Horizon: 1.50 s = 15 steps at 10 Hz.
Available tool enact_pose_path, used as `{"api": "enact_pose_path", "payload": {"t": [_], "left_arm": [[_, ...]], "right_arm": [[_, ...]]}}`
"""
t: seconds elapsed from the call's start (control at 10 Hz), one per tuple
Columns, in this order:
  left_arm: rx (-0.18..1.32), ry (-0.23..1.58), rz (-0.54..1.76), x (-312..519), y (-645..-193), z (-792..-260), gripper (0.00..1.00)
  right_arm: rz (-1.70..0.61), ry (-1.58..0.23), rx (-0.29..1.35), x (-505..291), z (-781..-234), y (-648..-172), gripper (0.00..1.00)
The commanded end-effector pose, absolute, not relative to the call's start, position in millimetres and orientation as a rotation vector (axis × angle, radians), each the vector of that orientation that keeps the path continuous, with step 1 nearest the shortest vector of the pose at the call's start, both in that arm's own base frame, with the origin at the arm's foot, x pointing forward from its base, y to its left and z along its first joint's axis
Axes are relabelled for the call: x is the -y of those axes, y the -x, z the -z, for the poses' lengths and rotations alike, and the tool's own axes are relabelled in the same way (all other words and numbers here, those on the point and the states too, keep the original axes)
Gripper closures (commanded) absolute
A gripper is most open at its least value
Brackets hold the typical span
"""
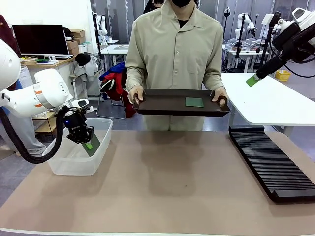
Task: Sort PCBs into racks and boxes based on the side picked up.
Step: If the short side of the Blank PCB is picked up, insert it into the PCB Rack ; if the long side is picked up, place it in the Organizing box.
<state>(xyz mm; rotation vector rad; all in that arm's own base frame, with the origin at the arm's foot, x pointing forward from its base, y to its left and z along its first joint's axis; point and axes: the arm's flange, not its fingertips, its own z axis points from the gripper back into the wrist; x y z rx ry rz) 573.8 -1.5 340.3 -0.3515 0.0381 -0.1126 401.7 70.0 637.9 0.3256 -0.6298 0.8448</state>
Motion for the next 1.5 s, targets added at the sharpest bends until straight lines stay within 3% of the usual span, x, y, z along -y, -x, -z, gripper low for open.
{"api": "enact_pose_path", "payload": {"t": [0.0,1.0,1.4], "left_arm": [[-0.014,0.389,0.126,-2,-578,-338,0.97],[0.033,0.190,0.069,-10,-562,-369,0.00],[0.120,0.198,0.014,-1,-555,-384,0.00]], "right_arm": [[-0.849,-0.342,0.631,-70,-637,-401,0.00],[-0.849,-0.342,0.631,-70,-637,-401,0.00],[-0.849,-0.342,0.631,-70,-637,-401,0.00]]}}
